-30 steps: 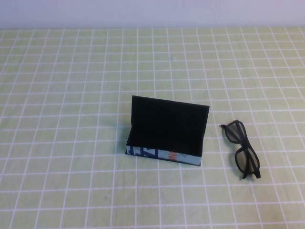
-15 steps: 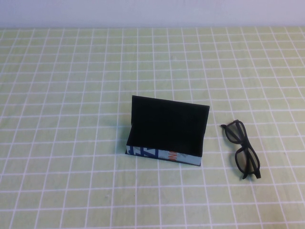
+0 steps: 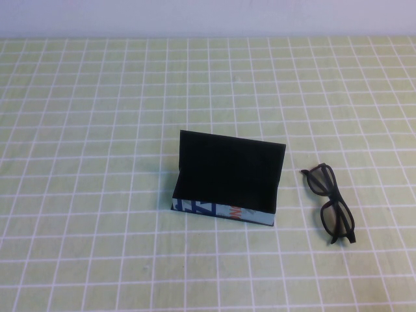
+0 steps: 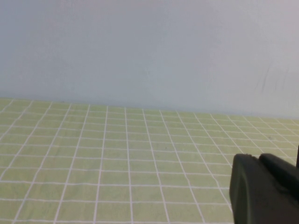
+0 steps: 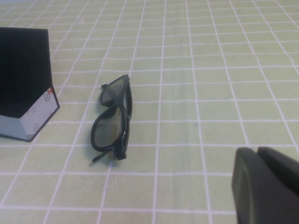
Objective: Take glasses out of glasses case
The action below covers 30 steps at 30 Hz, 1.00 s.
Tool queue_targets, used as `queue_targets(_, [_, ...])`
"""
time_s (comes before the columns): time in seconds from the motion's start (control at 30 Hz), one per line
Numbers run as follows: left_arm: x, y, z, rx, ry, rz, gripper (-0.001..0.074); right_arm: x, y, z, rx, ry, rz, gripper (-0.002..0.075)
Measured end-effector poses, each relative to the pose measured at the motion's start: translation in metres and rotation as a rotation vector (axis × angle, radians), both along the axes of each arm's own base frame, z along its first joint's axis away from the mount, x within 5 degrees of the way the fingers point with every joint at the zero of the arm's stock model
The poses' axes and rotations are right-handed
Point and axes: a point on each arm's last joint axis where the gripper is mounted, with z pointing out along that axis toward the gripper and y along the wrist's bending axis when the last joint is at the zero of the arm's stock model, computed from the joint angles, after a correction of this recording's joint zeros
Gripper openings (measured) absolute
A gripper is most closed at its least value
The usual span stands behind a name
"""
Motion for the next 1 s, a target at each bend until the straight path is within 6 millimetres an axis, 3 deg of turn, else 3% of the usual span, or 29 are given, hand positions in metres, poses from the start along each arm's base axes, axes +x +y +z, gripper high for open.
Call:
queue_targets(0.43, [0.0,0.0,0.0,-0.018,0.004,0.001,-0.0004,0.0,0.0,0.0,0.004,0.002,0.001,-0.0017])
queue_targets(0.73, [0.0,0.002,0.001,0.066,-0.021,0.022,-0.0004,0.0,0.0,0.0,0.004,0.002,0.001,-0.0017])
queue_targets(1.0, [0.0,0.0,-0.01,0.143,0.095,0.005,-0.0004,0.0,0.0,0.0,0.006,0.002,0.001,-0.0017])
